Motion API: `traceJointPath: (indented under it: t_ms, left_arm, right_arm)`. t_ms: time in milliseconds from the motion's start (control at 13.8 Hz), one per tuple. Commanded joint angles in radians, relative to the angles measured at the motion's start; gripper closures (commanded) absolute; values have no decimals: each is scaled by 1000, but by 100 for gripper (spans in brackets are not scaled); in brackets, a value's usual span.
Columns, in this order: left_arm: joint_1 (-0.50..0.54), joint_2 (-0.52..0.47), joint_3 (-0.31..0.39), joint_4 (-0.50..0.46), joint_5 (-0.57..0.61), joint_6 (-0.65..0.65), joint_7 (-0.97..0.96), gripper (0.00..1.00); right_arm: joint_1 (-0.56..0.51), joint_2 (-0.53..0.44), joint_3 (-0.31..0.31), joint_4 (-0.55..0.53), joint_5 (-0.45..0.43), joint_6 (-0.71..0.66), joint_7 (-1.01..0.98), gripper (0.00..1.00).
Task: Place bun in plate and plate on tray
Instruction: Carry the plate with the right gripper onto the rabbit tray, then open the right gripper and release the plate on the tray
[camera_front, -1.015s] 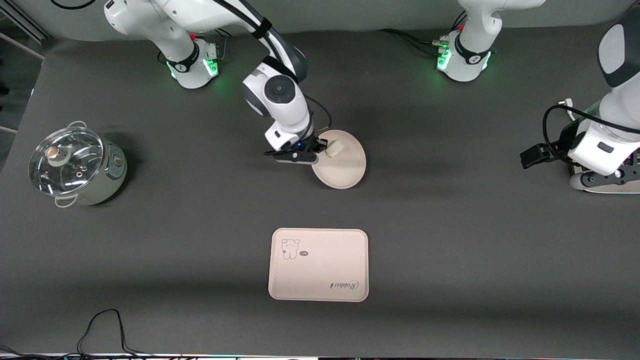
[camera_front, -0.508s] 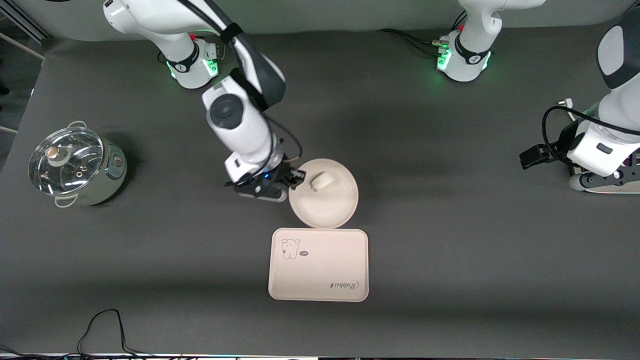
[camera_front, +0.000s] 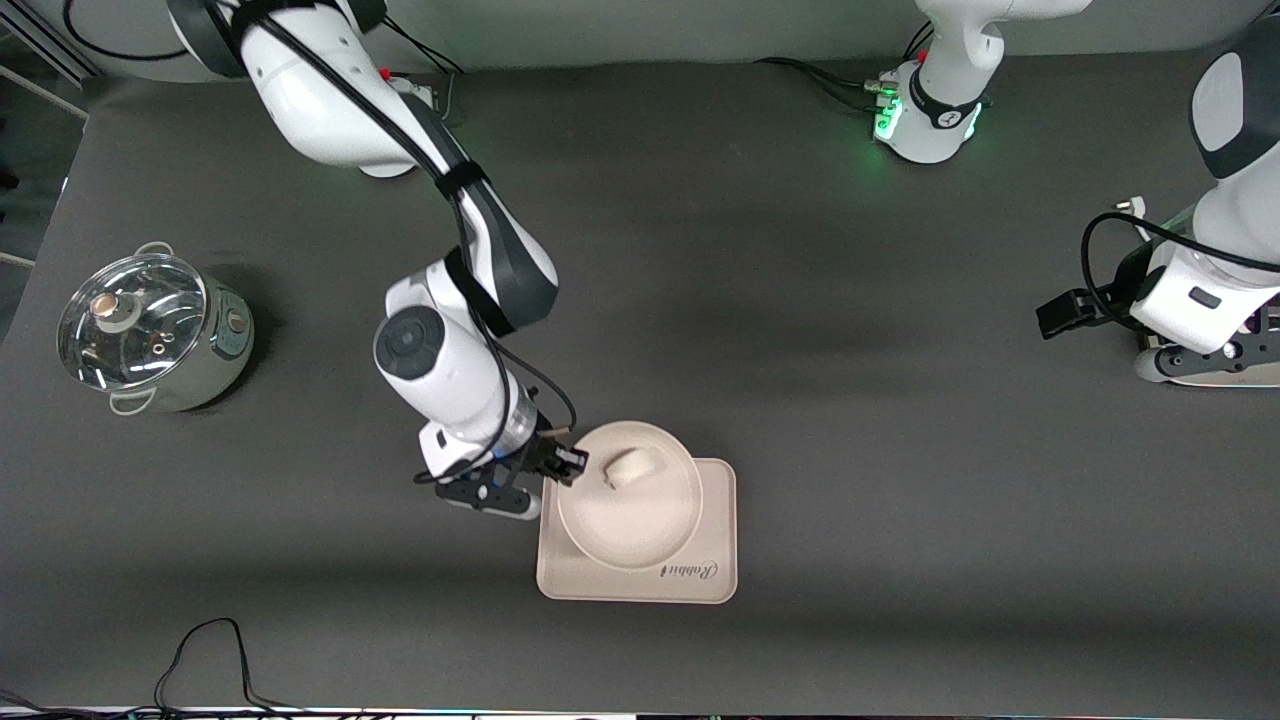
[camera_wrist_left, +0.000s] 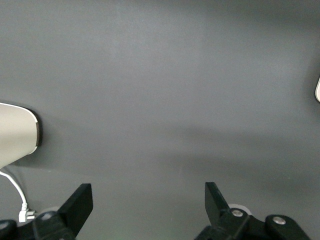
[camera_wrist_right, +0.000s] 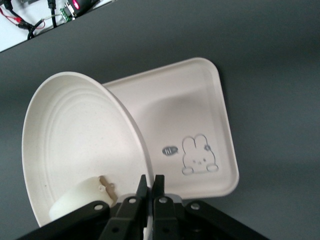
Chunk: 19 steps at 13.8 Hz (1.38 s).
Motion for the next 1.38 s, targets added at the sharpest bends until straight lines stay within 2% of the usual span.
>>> traceJointPath:
  t_ms: [0,290,435,508,653,943,1088,1305]
  left_arm:
    - [-18,2,6,4,6,15,8,0]
    - [-20,4,6,4,6,18,8,0]
    - [-20,4,6,4,6,18,8,0]
    - [-18,4,6,4,6,18,8,0]
    - [-18,4,6,4,6,18,8,0]
    - [-18,4,6,2,6,18,8,0]
    - [-18,5,6,2,6,18,8,0]
    - [-20,5,6,2,6,18,8,0]
  right_arm:
    - [-15,160,-5,158,33,81,-22,100]
    - [-18,236,1,162,40,167,-16,100]
    - [-21,243,3,162,82,169,-13,100]
    - [-21,240,1,160,85,167,-15,62]
    - [-15,223,-3,152,67,167,-27,0]
    - [-22,157,-28,146,24,131,-55,0]
    - [-22,82,-78,129,30,10,-129,0]
    - [-35,-86,-140,30,41,-162,-238,0]
